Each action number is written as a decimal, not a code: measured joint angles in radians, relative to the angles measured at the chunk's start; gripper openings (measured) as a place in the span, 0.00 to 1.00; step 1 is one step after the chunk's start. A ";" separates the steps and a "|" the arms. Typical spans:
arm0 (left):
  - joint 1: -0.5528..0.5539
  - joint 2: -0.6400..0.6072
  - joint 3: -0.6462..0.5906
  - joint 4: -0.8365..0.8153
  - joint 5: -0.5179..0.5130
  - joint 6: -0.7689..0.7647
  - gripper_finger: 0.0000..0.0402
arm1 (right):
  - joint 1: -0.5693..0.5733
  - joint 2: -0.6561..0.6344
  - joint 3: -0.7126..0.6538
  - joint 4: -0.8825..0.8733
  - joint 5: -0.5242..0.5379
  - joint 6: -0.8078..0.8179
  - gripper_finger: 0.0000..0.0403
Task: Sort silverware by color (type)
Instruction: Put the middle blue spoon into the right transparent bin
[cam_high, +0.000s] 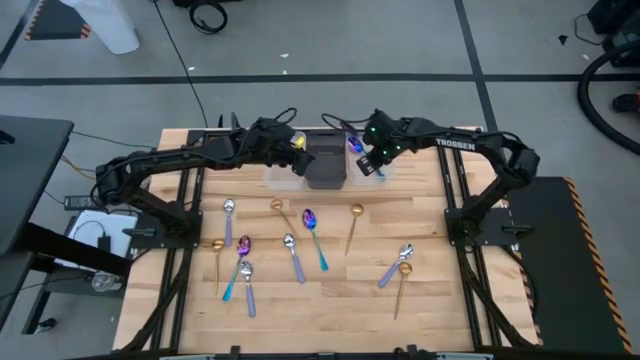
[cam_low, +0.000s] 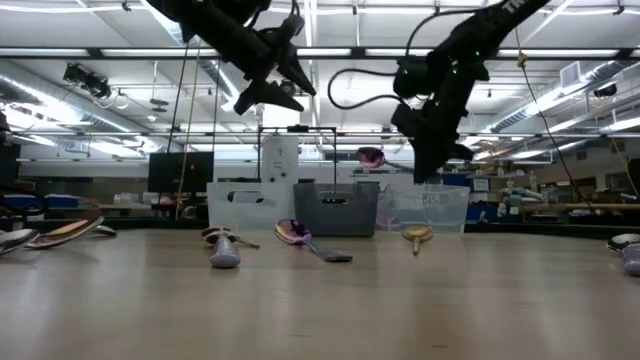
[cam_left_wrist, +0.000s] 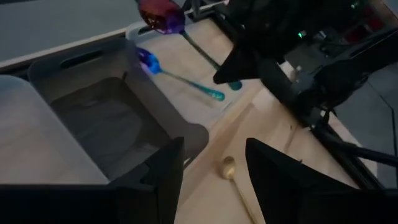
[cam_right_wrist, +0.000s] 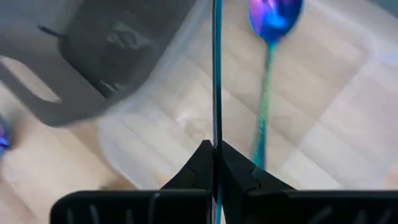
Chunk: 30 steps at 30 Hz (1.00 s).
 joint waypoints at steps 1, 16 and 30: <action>-0.001 -0.001 -0.001 0.006 0.000 0.000 0.45 | -0.008 0.000 -0.012 -0.001 -0.006 -0.015 0.04; 0.004 -0.002 0.000 0.079 0.000 -0.101 0.45 | -0.105 0.000 -0.116 0.105 -0.051 -0.093 0.04; -0.058 -0.018 0.023 0.007 -0.001 -0.198 0.44 | -0.106 0.000 -0.125 0.111 -0.035 -0.061 0.06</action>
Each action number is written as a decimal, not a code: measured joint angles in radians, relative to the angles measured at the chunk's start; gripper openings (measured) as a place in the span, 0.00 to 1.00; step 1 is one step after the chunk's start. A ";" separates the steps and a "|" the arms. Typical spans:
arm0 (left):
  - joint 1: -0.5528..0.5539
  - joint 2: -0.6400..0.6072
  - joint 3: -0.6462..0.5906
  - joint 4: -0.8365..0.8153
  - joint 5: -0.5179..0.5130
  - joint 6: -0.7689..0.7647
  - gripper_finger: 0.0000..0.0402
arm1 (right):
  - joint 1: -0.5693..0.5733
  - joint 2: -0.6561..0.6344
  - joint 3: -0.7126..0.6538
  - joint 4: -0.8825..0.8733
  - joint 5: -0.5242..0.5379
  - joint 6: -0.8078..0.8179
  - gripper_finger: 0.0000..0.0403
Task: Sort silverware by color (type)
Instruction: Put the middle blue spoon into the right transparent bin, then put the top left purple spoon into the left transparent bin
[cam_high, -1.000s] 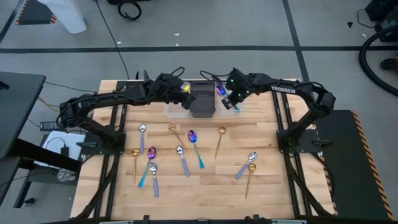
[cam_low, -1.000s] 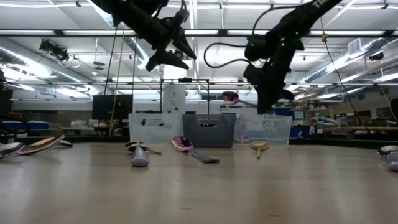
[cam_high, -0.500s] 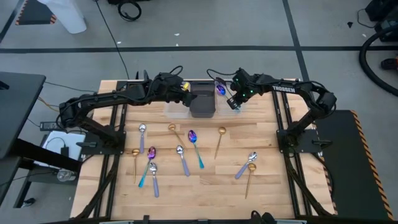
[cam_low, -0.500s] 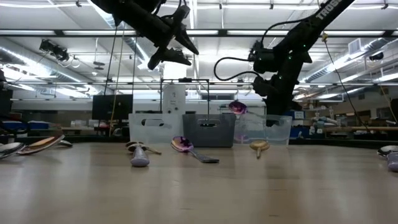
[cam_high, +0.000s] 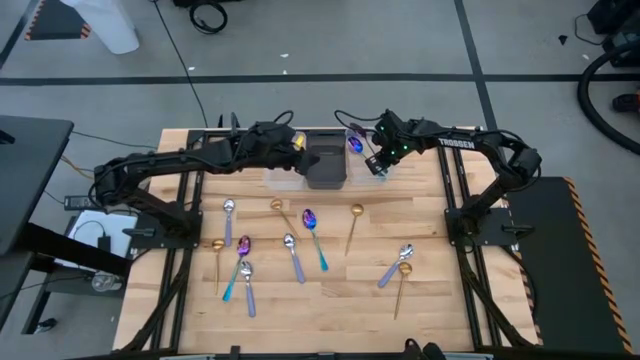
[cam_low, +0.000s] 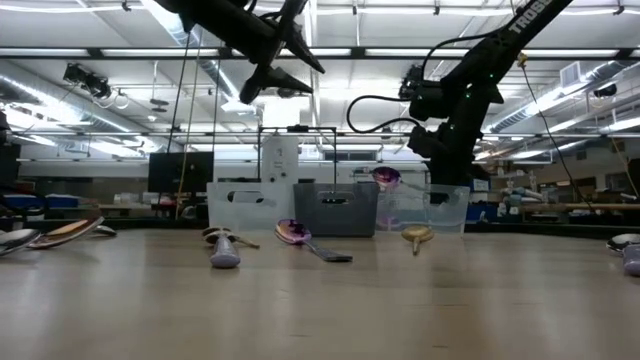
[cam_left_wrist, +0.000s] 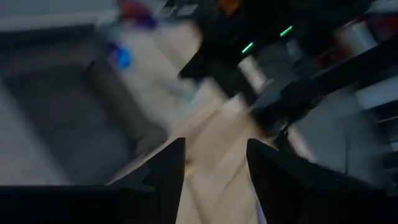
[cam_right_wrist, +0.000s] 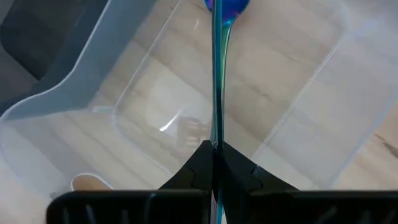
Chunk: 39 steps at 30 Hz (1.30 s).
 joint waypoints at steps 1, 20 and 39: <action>-0.001 0.000 0.014 -0.065 -0.002 -0.003 0.44 | 0.000 0.000 0.000 -0.001 0.000 0.000 0.06; -0.094 0.000 0.067 -0.789 -0.098 0.063 0.35 | -0.007 0.000 0.009 -0.016 -0.078 0.000 0.32; -0.112 0.001 -0.184 -0.694 0.001 -0.045 0.35 | -0.006 0.000 0.452 -0.236 -0.106 -0.143 0.31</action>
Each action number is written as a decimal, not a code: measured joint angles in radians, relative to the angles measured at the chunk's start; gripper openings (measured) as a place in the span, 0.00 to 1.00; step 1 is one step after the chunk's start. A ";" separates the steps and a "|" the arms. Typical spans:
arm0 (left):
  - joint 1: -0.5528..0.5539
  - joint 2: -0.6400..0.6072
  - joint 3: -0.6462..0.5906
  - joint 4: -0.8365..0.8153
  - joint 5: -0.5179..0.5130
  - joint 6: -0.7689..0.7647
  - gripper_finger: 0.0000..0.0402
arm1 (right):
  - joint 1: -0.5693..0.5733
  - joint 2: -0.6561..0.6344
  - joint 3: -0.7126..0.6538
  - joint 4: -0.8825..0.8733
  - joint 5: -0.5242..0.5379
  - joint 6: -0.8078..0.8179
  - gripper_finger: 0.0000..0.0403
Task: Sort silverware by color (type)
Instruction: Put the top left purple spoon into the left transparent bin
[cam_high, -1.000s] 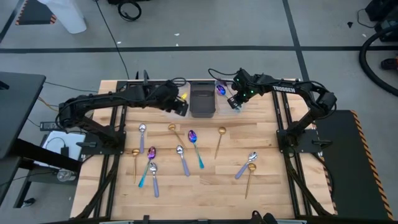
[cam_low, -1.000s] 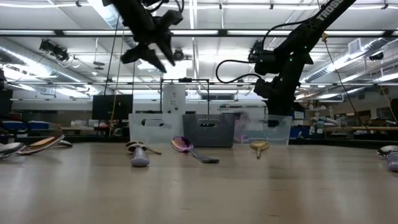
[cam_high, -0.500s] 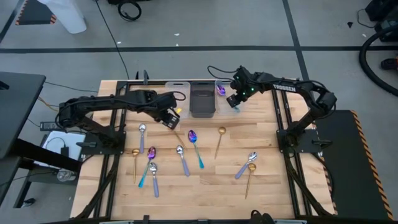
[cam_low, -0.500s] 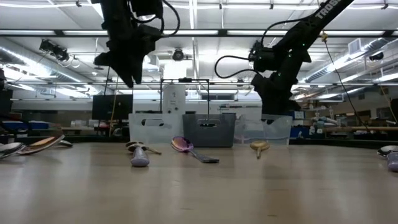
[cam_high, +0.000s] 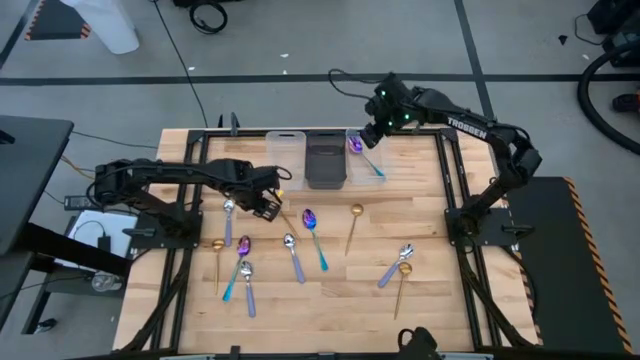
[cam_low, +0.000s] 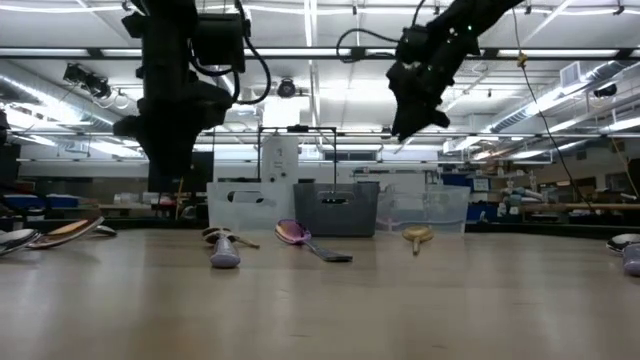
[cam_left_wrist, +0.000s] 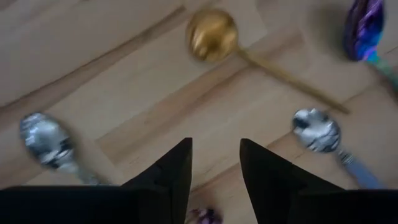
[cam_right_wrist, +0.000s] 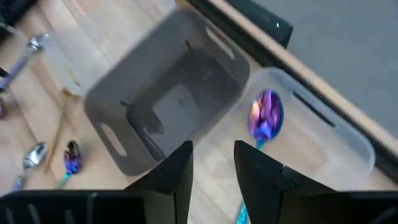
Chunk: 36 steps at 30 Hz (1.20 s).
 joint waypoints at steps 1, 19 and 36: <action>-0.002 0.000 -0.010 0.034 0.000 -0.024 0.35 | 0.001 0.000 0.020 -0.006 0.000 0.000 0.31; -0.004 -0.005 -0.078 -0.094 -0.061 0.011 0.35 | 0.057 -0.005 0.096 -0.039 0.048 -0.019 0.31; -0.004 -0.275 -0.412 -0.049 -0.017 -0.309 0.35 | 0.080 -0.030 0.095 -0.052 0.053 -0.024 0.31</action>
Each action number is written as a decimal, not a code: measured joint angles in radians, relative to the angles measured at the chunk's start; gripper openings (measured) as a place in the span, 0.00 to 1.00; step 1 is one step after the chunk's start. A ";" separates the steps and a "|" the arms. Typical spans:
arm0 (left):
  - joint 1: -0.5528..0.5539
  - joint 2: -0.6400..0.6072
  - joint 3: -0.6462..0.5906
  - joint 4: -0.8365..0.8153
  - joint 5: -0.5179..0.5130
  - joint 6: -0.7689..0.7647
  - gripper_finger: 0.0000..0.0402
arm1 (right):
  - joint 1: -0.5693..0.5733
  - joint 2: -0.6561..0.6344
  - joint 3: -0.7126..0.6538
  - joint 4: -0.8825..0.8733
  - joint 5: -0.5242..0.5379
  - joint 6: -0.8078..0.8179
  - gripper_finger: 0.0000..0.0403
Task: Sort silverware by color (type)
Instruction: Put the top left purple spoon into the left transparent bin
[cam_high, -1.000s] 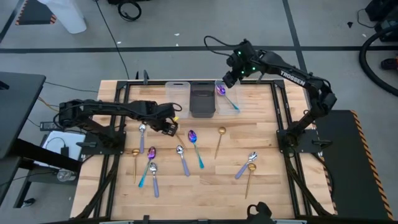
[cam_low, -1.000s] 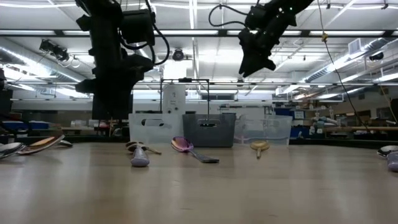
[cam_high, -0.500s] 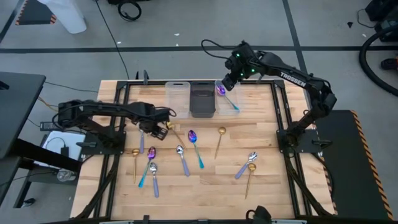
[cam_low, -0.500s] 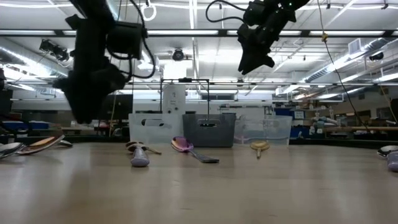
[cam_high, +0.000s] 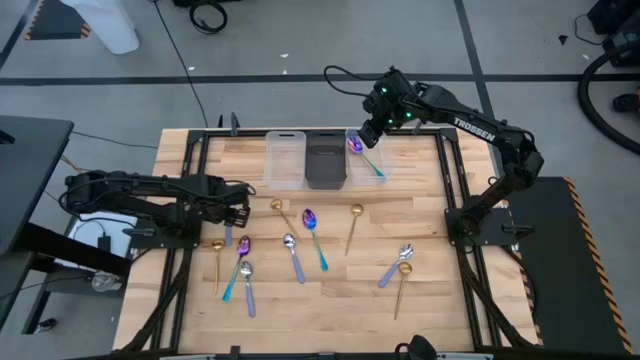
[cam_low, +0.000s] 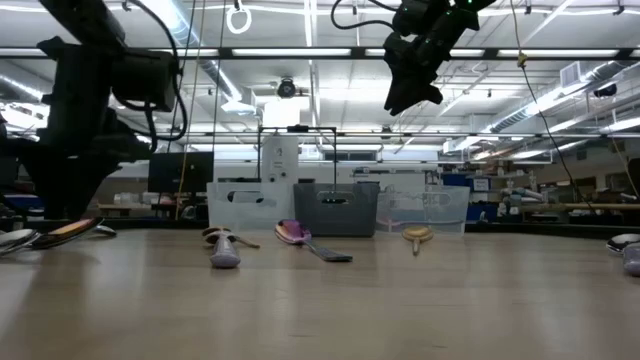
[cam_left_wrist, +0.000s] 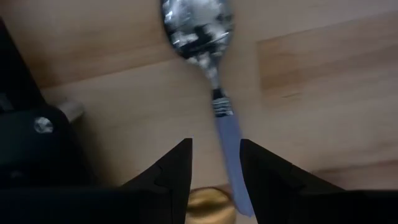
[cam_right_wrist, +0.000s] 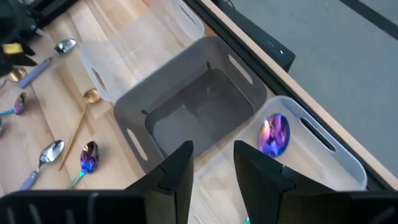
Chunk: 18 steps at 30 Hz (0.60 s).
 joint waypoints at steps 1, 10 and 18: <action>0.000 0.001 -0.016 0.019 0.000 -0.017 0.35 | 0.000 0.000 0.000 0.006 0.000 0.000 0.31; -0.002 -0.001 -0.096 0.177 -0.002 -0.070 0.35 | 0.013 0.000 0.000 0.007 0.000 0.020 0.31; -0.030 0.011 -0.115 0.163 -0.036 0.101 0.17 | 0.017 0.000 0.000 0.013 0.000 0.028 0.31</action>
